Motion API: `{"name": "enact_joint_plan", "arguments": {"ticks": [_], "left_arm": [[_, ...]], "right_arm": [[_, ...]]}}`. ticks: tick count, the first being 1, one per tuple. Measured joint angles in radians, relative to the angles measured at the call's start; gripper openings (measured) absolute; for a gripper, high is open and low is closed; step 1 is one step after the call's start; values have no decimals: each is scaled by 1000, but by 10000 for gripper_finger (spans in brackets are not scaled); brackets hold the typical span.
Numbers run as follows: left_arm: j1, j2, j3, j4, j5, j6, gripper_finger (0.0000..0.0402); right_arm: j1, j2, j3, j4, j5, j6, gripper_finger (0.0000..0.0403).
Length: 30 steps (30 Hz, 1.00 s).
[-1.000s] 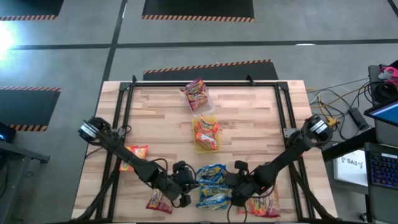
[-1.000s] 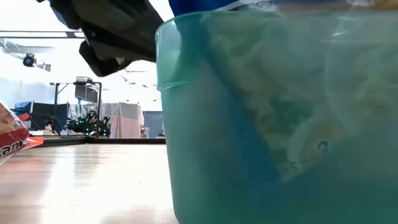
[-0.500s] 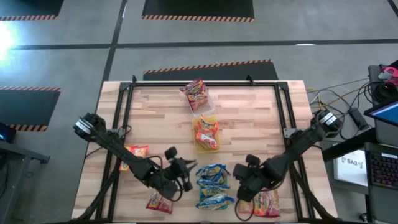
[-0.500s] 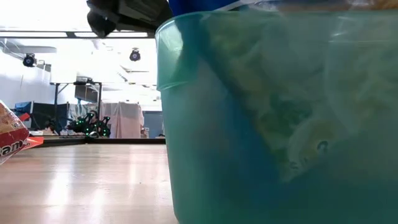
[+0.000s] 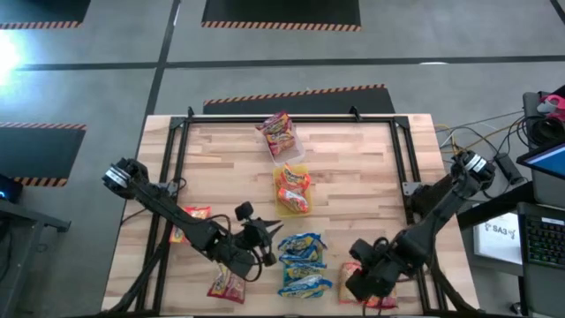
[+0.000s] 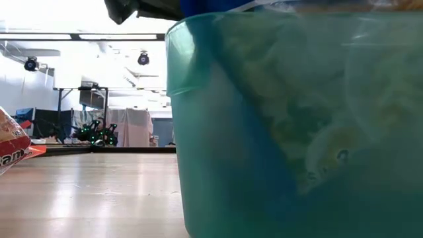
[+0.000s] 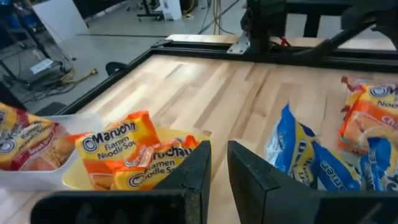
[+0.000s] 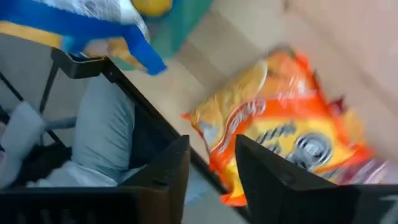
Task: Sort Maruchan noodles
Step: Put the orange noodle pack into the yellow bin
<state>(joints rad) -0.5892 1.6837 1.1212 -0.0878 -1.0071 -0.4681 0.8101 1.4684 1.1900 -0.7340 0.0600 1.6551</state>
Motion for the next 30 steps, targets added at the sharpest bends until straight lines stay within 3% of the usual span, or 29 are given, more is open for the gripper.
{"name": "enact_joint_plan", "arguments": {"ticks": [6, 11, 18, 30], "left_arm": [[-3, 28, 4, -6, 1, 2, 37], [-4, 32, 4, -2, 3, -16, 37], [-13, 32, 4, -2, 4, -38, 37], [-18, 32, 4, -2, 1, 18, 37]], "right_arm": [[91, 63, -3, 20, -43, 196, 178], [151, 69, -22, 12, -14, 296, 206], [180, 72, -119, 32, 52, 419, 210], [163, 62, -267, 294, 197, 346, 210]]}}
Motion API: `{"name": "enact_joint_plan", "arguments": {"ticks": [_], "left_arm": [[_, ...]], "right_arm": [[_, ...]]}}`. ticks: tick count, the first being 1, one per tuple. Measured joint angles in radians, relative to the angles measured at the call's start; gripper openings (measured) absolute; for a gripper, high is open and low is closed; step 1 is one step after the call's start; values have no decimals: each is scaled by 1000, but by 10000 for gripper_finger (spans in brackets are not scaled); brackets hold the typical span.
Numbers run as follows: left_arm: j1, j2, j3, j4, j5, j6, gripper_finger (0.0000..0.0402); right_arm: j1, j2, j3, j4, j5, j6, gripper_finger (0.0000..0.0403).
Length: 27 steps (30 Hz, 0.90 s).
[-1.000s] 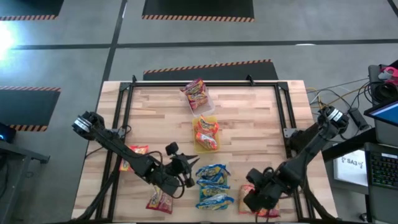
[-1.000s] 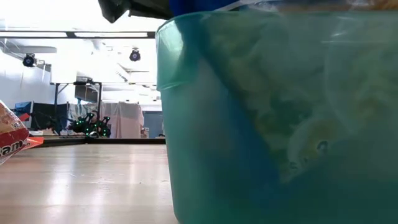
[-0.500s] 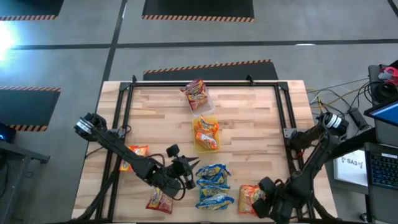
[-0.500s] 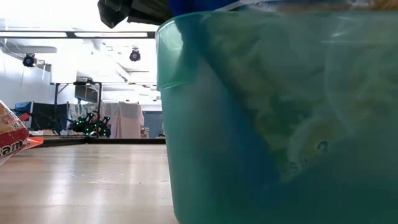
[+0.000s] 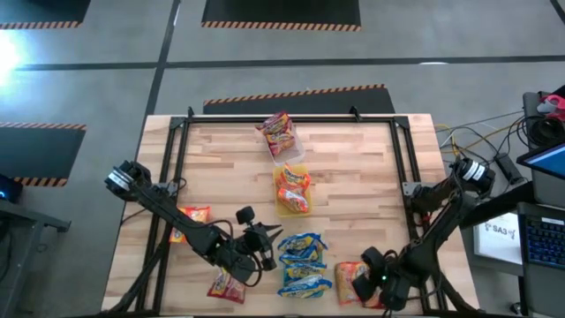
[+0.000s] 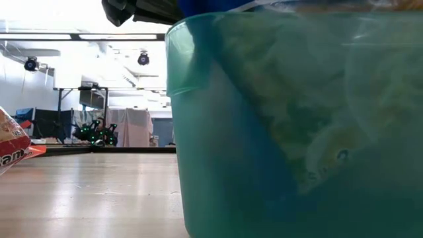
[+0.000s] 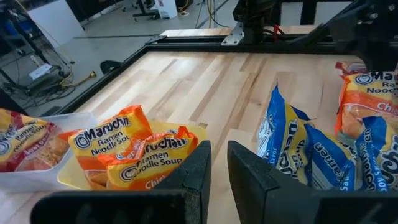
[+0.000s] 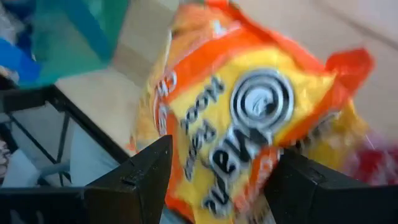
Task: Sort Maruchan noodles
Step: Put the orange noodle pack into the yellow bin
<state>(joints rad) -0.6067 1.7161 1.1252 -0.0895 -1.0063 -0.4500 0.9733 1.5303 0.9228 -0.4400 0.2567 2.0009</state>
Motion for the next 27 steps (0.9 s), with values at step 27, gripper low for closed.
{"name": "enact_joint_plan", "arguments": {"ticks": [27], "left_arm": [[5, 0, 7, -2, -6, -2, 37]], "right_arm": [[-51, -13, -165, 325, 45, -241, 55]]}}
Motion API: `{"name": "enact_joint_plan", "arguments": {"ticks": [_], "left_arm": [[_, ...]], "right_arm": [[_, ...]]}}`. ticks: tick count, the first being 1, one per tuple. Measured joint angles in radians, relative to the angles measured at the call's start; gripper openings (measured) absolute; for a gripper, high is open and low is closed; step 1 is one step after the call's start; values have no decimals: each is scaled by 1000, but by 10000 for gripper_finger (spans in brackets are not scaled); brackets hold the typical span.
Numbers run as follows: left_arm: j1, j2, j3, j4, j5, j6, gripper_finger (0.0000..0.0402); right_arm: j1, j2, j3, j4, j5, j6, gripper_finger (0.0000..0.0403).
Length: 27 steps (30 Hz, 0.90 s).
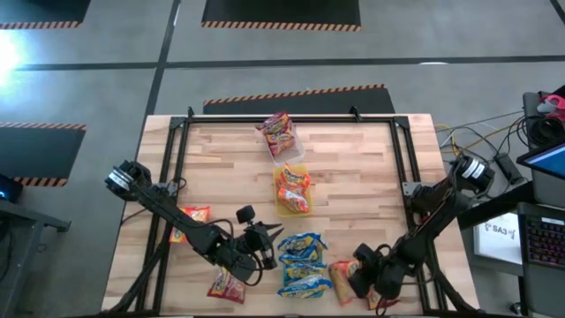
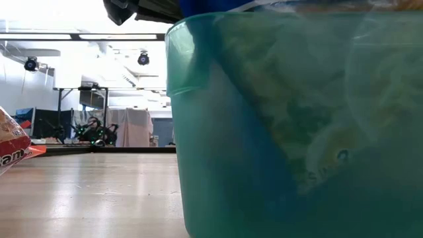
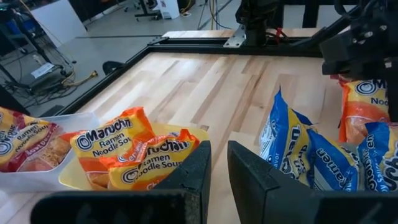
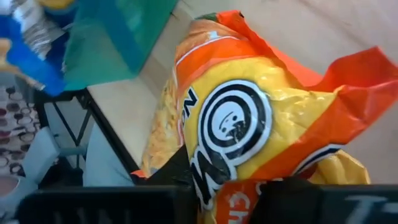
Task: Sort Maruchan noodles
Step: Put the orange noodle pack into the yellow bin
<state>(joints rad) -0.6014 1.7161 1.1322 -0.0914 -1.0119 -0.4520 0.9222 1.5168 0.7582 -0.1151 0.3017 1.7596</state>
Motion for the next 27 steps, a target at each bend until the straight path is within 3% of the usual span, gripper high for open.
{"name": "enact_joint_plan", "arguments": {"ticks": [8, 15, 20, 24, 27], "left_arm": [[0, 0, 0, -2, 0, -9, 37], [0, 0, 0, -2, 0, -9, 37], [0, -4, -1, -9, -1, -10, 37], [0, -30, -1, -44, -7, -10, 37], [-1, -49, -1, -79, -66, -10, 37]], "right_arm": [[-16, -81, 0, -59, -20, -108, 34], [-119, -240, 0, -350, -13, -256, 33], [-264, -375, 0, -489, 45, -503, 33], [-389, -475, 0, -485, 85, -767, 33], [-479, -533, 0, -478, 129, -973, 33]]}}
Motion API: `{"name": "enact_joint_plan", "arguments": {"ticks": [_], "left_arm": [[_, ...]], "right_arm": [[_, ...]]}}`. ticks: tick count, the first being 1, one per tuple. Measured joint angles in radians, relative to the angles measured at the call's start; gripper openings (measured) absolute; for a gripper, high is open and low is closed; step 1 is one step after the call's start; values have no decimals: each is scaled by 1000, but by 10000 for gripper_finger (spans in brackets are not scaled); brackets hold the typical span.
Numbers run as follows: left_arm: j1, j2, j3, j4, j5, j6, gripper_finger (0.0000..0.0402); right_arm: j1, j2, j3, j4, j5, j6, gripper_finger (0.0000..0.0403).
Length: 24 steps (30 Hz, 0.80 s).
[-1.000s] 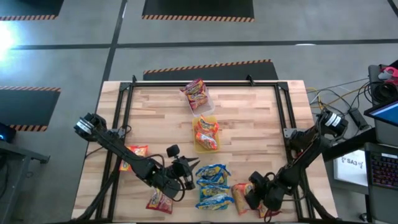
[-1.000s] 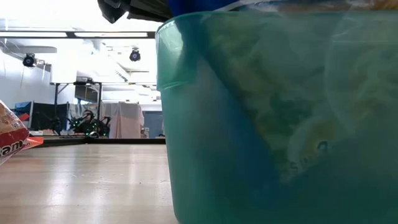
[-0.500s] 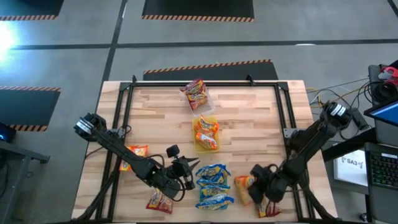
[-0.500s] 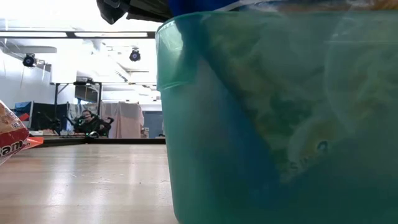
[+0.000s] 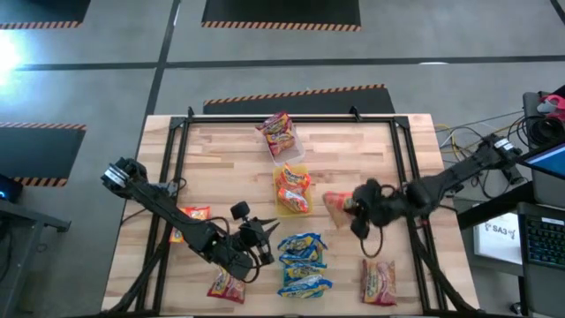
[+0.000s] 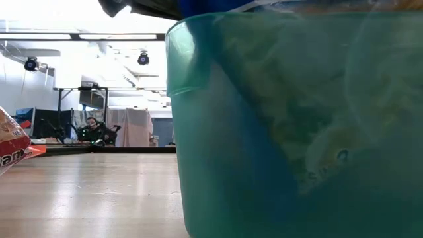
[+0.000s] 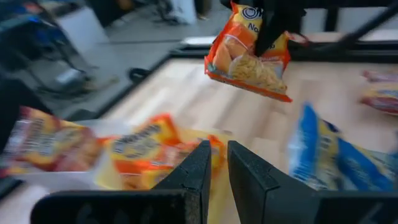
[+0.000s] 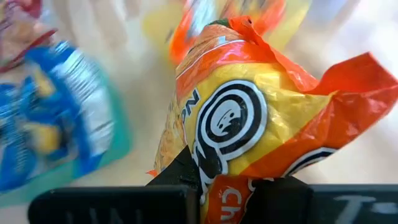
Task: Sort Maruchan noodles
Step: Put the orange noodle pack into the yellow bin
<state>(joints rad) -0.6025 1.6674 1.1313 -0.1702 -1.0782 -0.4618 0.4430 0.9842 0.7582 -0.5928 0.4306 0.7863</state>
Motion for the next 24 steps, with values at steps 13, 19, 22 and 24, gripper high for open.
{"name": "enact_joint_plan", "arguments": {"ticks": [13, 19, 22, 24], "left_arm": [[2, -94, 0, -323, -223, -162, 37], [10, -148, 0, -554, -249, -334, 37], [12, -167, 0, -629, -249, -411, 37], [12, -170, 0, -666, -250, -442, 37]], "right_arm": [[-259, -2, 2, 432, 42, -774, 33], [-322, 94, 2, 610, -144, -884, 33], [-345, 152, 2, 679, -248, -941, 33], [-364, 189, 2, 702, -283, -963, 33]]}}
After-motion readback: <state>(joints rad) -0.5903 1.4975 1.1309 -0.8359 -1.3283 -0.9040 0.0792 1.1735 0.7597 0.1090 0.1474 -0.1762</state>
